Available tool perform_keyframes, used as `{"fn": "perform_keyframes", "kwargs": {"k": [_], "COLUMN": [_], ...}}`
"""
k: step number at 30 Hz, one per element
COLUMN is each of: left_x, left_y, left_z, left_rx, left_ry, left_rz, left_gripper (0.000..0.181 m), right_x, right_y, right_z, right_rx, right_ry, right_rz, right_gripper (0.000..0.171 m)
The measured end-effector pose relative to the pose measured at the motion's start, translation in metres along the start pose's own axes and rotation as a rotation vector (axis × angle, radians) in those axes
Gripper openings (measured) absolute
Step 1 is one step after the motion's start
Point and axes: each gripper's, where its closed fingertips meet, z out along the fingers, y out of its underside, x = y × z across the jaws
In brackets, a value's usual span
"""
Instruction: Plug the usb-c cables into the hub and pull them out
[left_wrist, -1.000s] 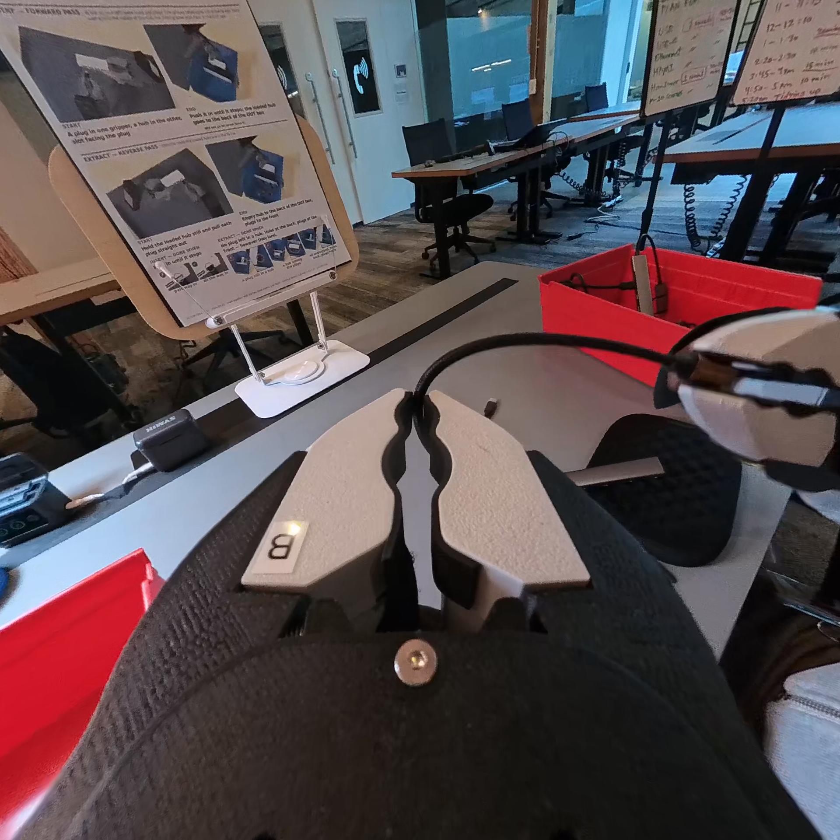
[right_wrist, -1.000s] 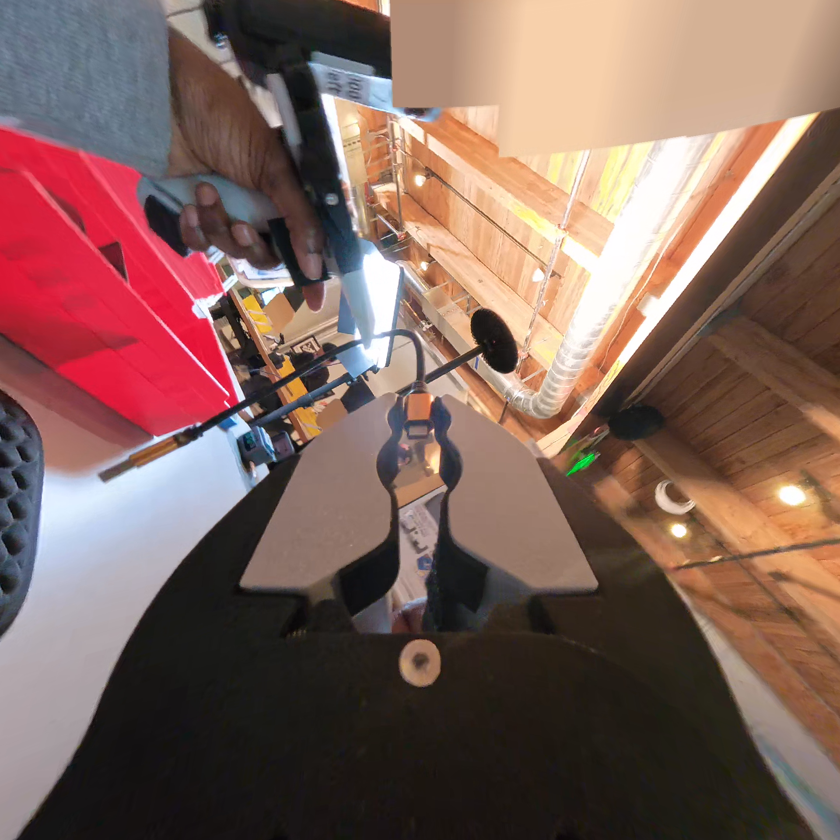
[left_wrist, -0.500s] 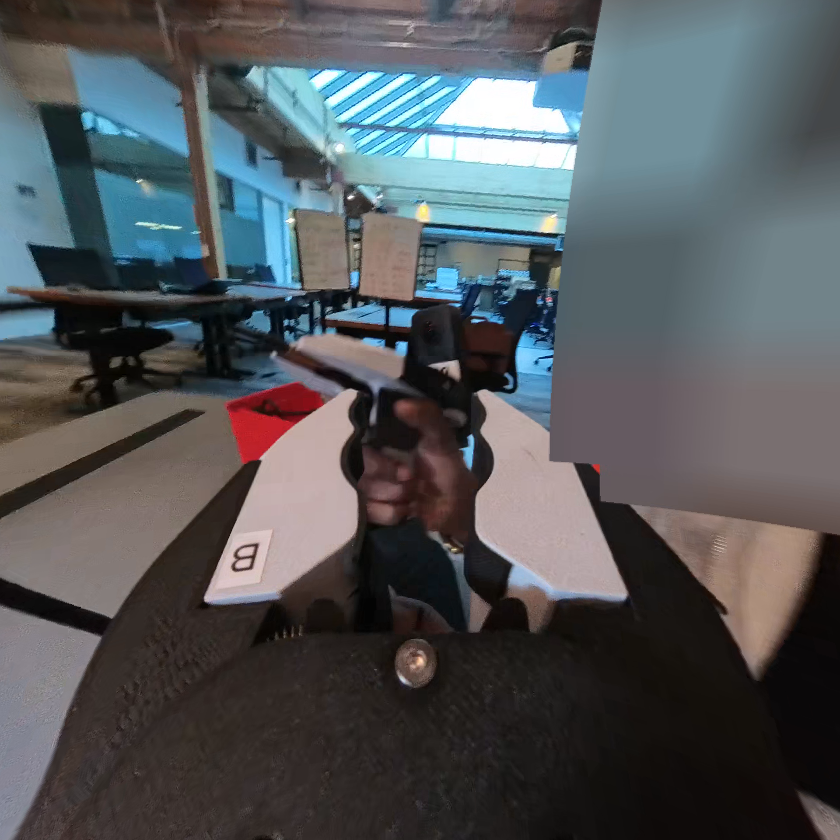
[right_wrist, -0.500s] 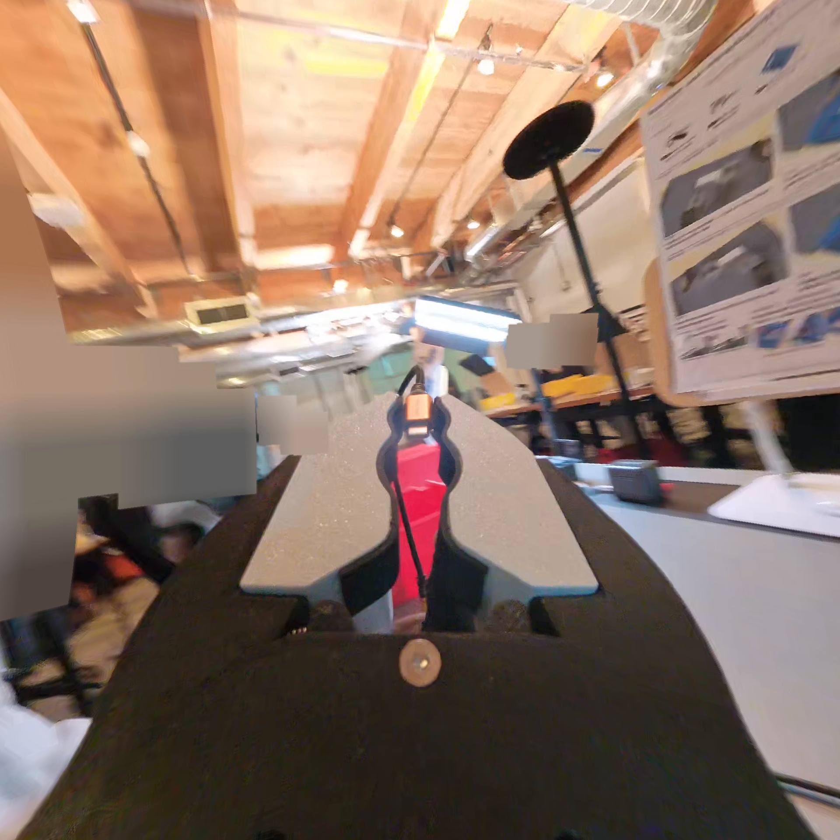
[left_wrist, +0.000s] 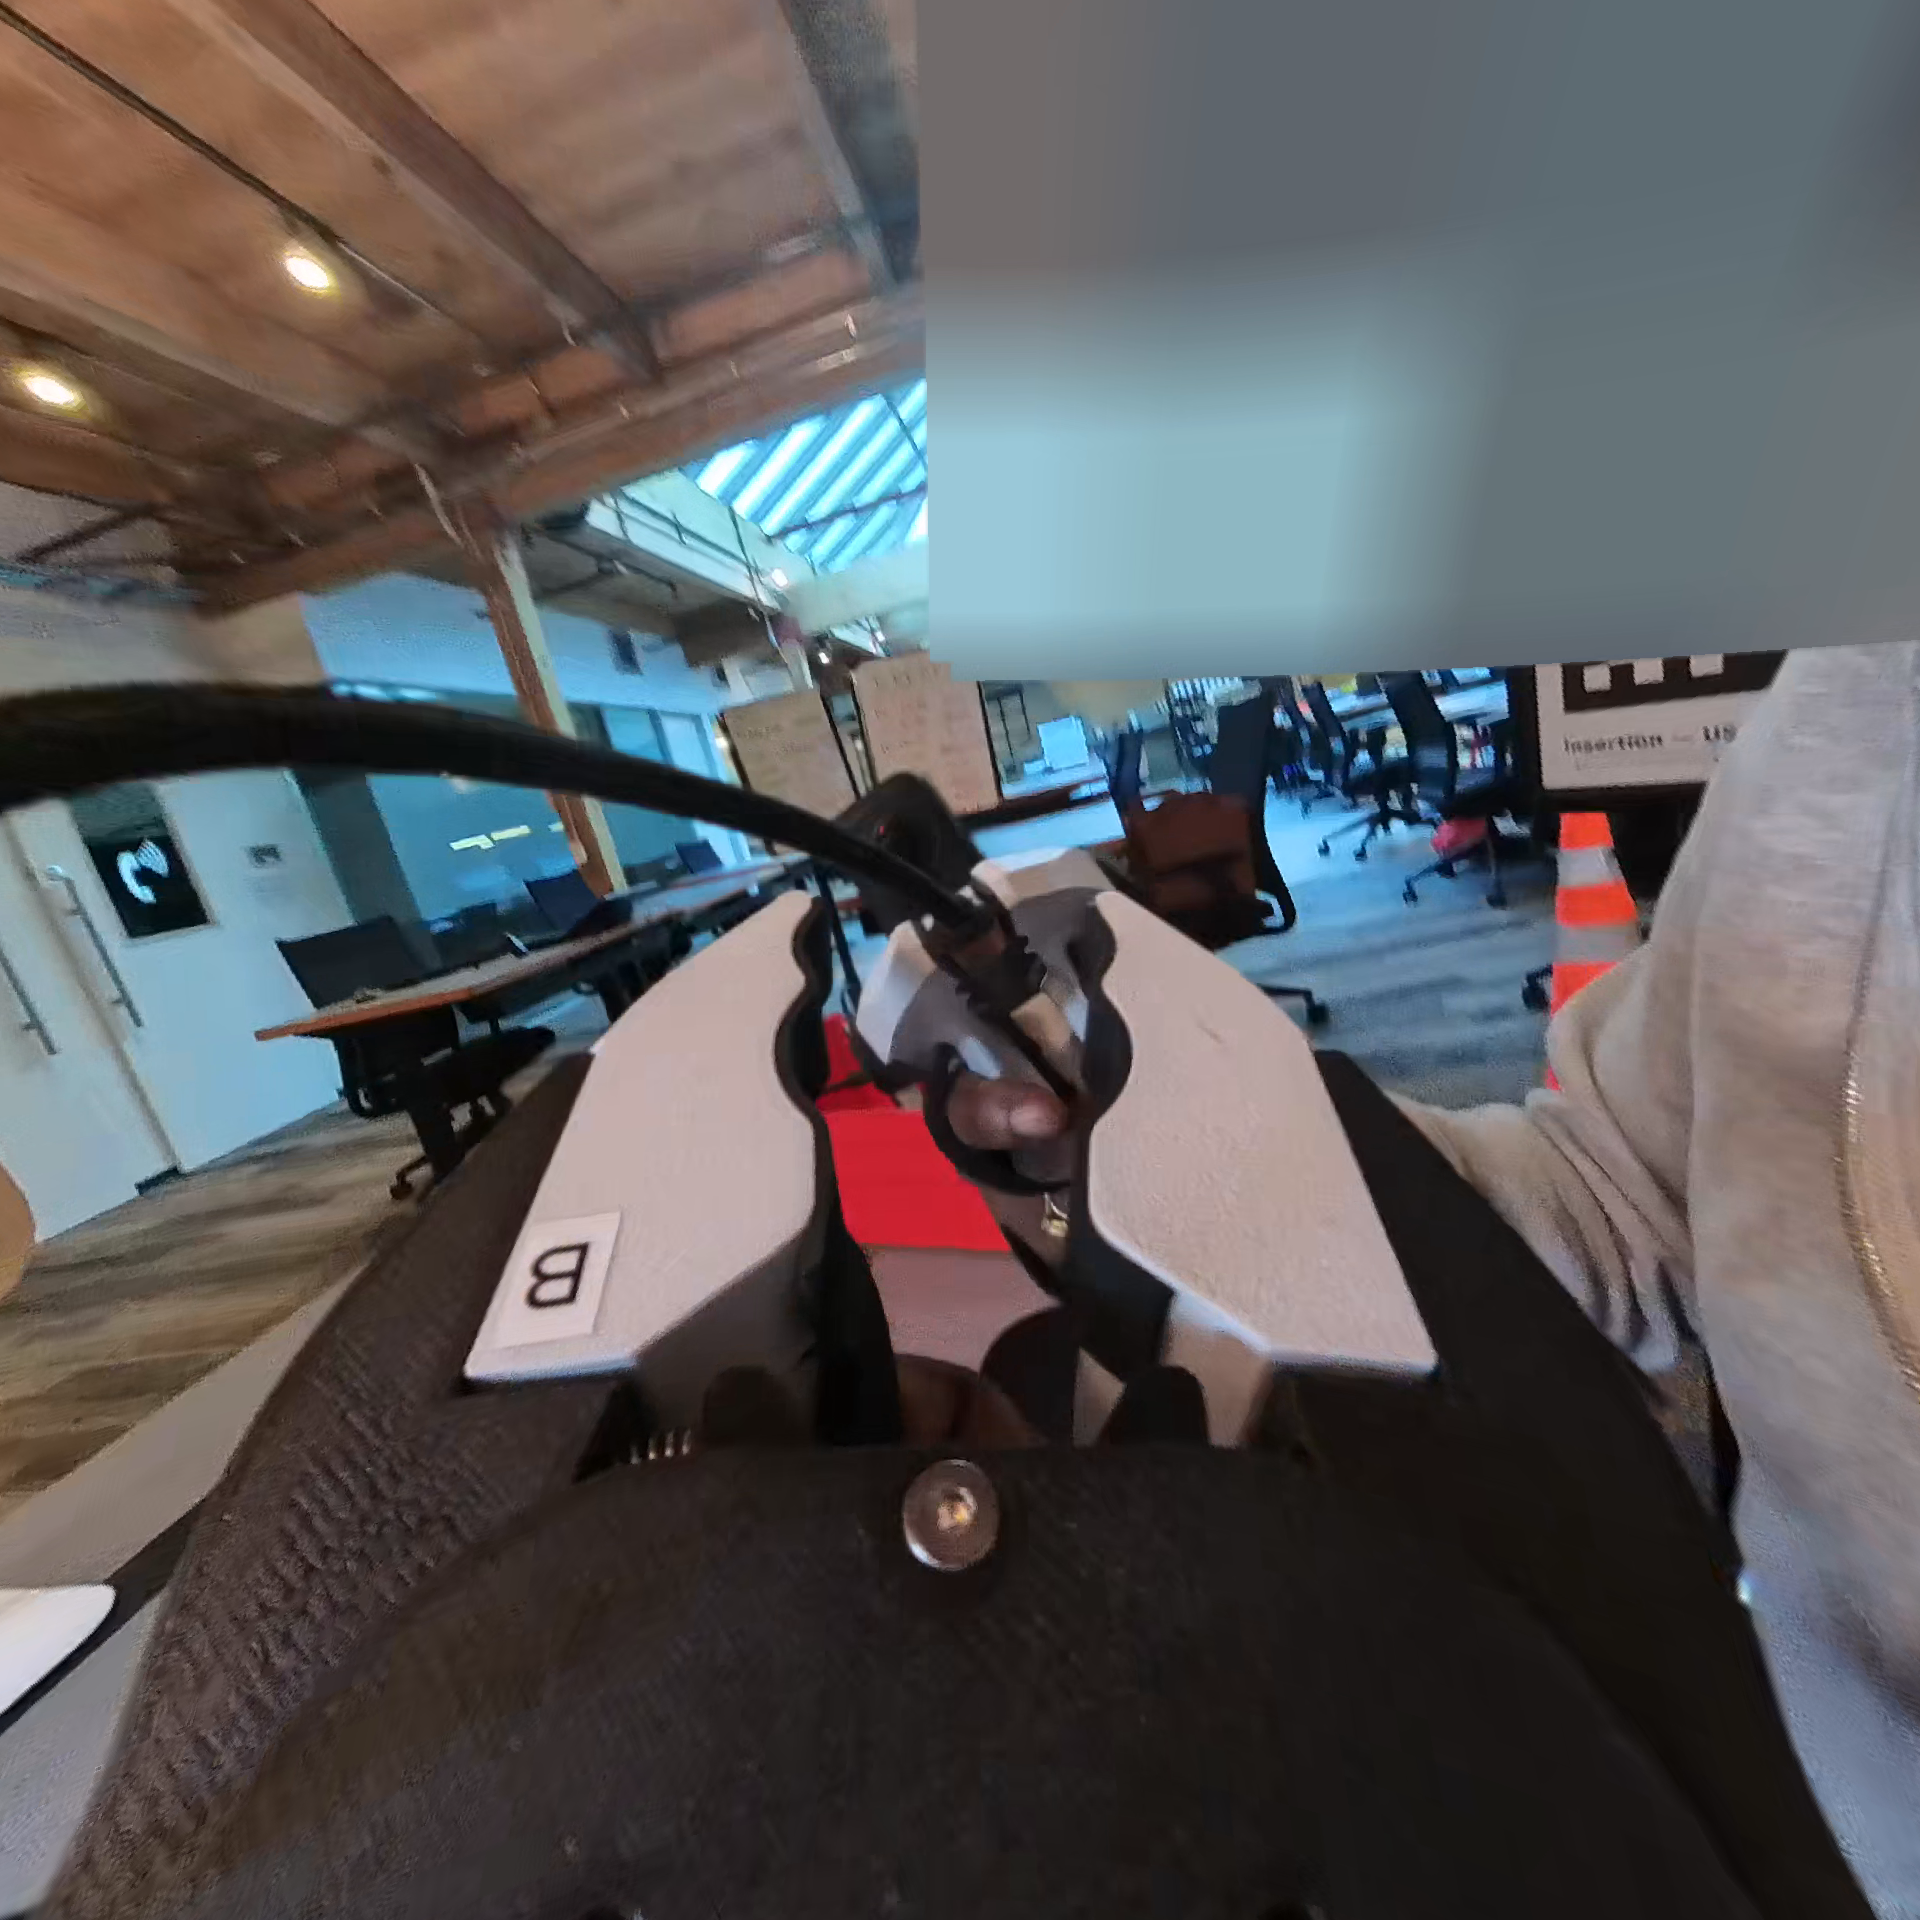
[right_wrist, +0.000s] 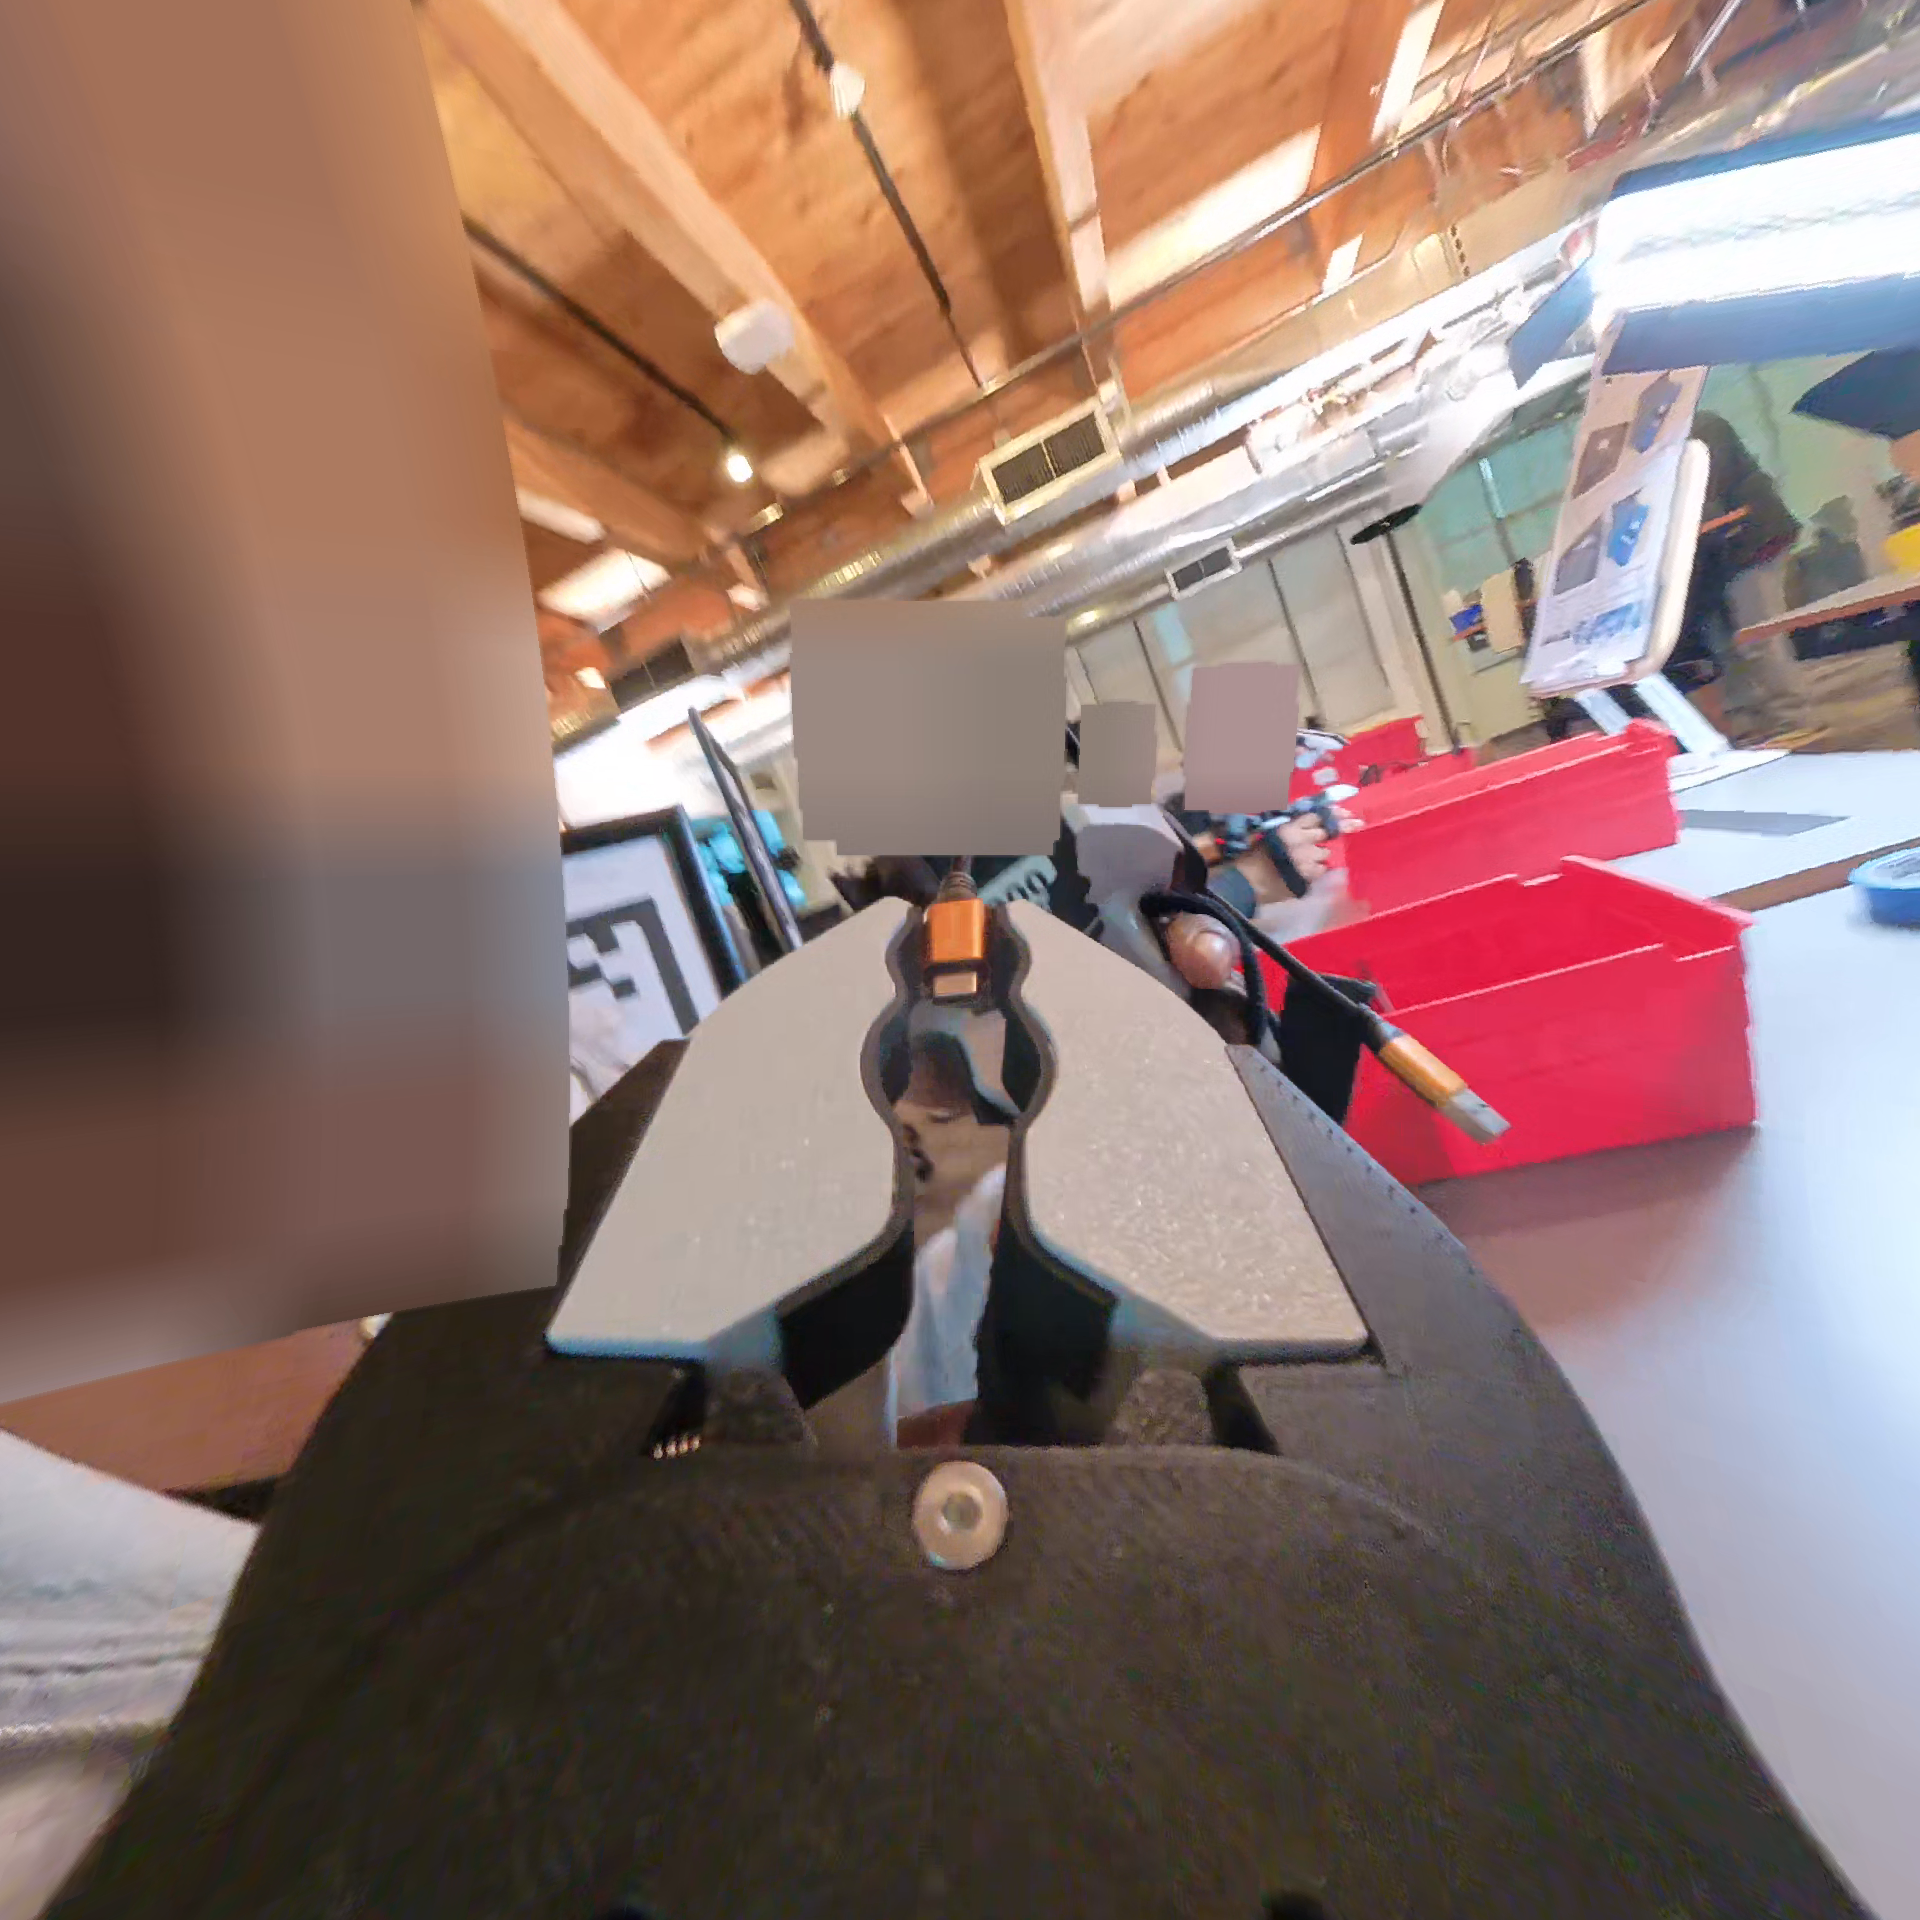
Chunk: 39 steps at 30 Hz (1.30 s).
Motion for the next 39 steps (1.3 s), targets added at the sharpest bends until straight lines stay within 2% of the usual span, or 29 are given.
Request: {"fn": "perform_keyframes", "kwargs": {"k": [1,7,13,17,21,25,28,32,35,37,39], "left_x": [-0.001,0.005,0.017,0.023,0.023,0.025,0.029,0.033,0.034,0.033,0.035], "left_y": [0.0,-0.004,-0.011,-0.015,-0.03,-0.027,-0.025,-0.026,-0.026,-0.023,-0.02], "left_z": [-0.001,0.001,0.004,-0.004,-0.011,-0.011,-0.008,-0.007,-0.009,-0.009,-0.008], "left_rx": [-0.03,-0.11,-0.093,-0.069,0.022,0.019,0.012,0.019,0.02,-0.01,-0.046], "left_ry": [0.009,0.058,0.092,0.088,0.085,0.103,0.125,0.142,0.145,0.137,0.129], "left_rz": [-0.008,-0.071,-0.086,0.013,0.05,0.035,0.02,0.004,0.023,0.046,0.08], "left_gripper": [0.044,0.023,0.009,0.008,0.008,0.008,0.008,0.008,0.009,0.02,0.021], "right_x": [-0.001,-0.01,-0.019,-0.02,-0.028,-0.032,-0.031,-0.036,-0.036,-0.033,-0.032], "right_y": [0.001,-0.003,-0.001,0.006,0.009,0.006,0.005,0.006,0.007,0.006,0.008], "right_z": [0.0,-0.005,-0.004,0.002,0.002,0.004,0.004,0.003,0.004,0.005,0.005], "right_rx": [-0.023,-0.066,-0.097,-0.146,-0.163,-0.132,-0.129,-0.139,-0.149,-0.141,-0.142], "right_ry": [0.02,0.084,0.09,0.135,0.119,0.115,0.15,0.15,0.141,0.141,0.124], "right_rz": [-0.055,-0.246,-0.33,-0.453,-0.506,-0.541,-0.61,-0.677,-0.623,-0.558,-0.502], "right_gripper": [0.012,0.012,0.012,0.014,0.026,0.024,0.013,0.012,0.011,0.012,0.011]}}
